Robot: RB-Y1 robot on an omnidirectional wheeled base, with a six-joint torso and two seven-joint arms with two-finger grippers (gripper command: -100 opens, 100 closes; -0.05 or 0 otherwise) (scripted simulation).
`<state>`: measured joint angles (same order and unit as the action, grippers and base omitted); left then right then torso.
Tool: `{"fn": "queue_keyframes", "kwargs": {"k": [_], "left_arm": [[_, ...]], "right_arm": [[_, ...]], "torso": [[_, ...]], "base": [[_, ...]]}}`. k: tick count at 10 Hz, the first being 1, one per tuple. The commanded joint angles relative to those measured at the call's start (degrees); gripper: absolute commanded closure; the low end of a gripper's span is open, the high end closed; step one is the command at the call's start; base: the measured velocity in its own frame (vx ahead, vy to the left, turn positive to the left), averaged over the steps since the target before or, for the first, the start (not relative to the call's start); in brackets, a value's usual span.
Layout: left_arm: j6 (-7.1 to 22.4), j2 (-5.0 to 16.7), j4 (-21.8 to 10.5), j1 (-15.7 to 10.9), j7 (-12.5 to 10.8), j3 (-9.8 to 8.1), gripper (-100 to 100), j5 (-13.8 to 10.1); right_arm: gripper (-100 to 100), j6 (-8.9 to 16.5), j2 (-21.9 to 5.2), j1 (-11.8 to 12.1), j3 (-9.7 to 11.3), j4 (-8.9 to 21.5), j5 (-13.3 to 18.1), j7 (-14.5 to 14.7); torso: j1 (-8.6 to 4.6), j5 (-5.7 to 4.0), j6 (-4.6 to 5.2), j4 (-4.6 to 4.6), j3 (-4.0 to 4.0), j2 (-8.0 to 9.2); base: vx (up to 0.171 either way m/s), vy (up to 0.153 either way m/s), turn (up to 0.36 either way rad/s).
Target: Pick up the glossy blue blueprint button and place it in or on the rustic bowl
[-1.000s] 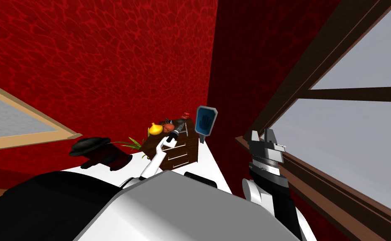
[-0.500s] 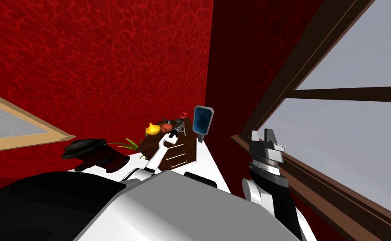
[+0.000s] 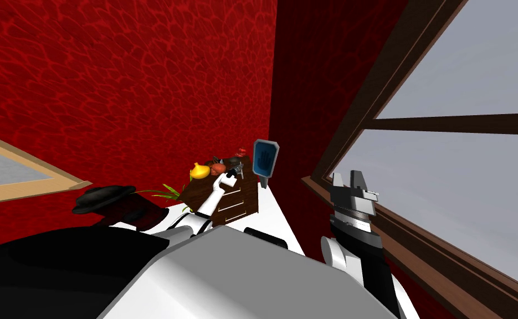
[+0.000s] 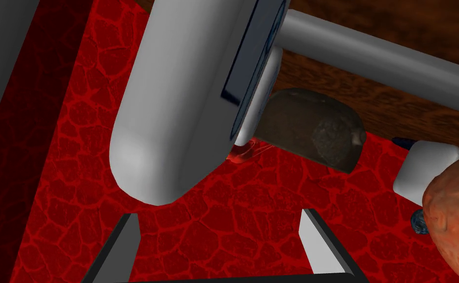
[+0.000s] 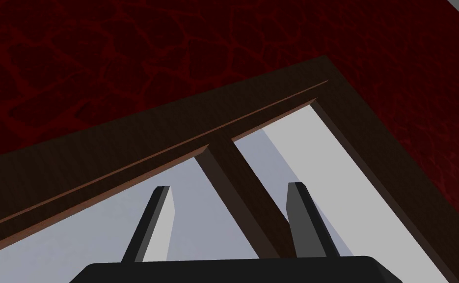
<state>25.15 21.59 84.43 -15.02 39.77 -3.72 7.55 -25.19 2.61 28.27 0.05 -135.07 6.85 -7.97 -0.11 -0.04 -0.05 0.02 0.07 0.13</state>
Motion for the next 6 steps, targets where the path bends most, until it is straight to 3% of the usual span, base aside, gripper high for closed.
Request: {"fn": "queue_keyframes", "kwargs": {"k": [1, 2, 3, 4, 5, 6], "left_arm": [[2.9, 0.4, -2.9, -2.9, 1.6, -0.08, -100, 0.3], [3.4, 0.4, -3.7, -2.9, 1.6, -0.08, -100, 0.3], [5.4, 0.9, -6.3, -5.5, 2.8, -0.12, -100, 0.3], [6.0, 0.9, -6.8, -5.5, 2.8, -0.12, -100, 0.3], [8.2, 1.3, -8.9, -8.0, 3.9, -0.15, -100, 0.2], [8.6, 1.3, -9.9, -8.1, 3.9, -0.15, -100, 0.2]], "right_arm": [[0, 0.0, 0.0, 0.0, 0.0, 0.0, 0.0, 0.0], [0, 0.0, 0.0, 0.0, 0.0, 0.0, 0.0, 0.0], [0, 0.0, 0.0, 0.0, 0.0, 0.0, 0.0, 0.0], [0, 0.0, 0.0, 0.0, 0.0, 0.0, 0.0, 0.0], [0, 0.0, 0.0, 0.0, 0.0, 0.0, 0.0, 0.0], [0, 0.0, 0.0, 0.0, 0.0, 0.0, 0.0, 0.0]], "torso": [[0.0, 0.0, 0.0, 0.0, 0.0, 0.0], [-0.03, -0.01, 0.02, 0.01, 0.01, 0.01], [0.01, 0.0, 0.0, 0.0, 0.0, 0.0], [-0.01, 0.0, 0.02, 0.01, 0.0, 0.01], [0.01, 0.0, -0.01, 0.0, 0.0, 0.0], [0.03, 0.0, 0.01, 0.01, 0.02, 0.03]], "base": [[-0.034, -0.039, -0.063], [-0.025, -0.028, -0.035], [-0.028, -0.034, -0.066], [-0.024, -0.028, -0.03], [-0.037, -0.022, -0.046], [-0.032, -0.017, -0.038]]}}
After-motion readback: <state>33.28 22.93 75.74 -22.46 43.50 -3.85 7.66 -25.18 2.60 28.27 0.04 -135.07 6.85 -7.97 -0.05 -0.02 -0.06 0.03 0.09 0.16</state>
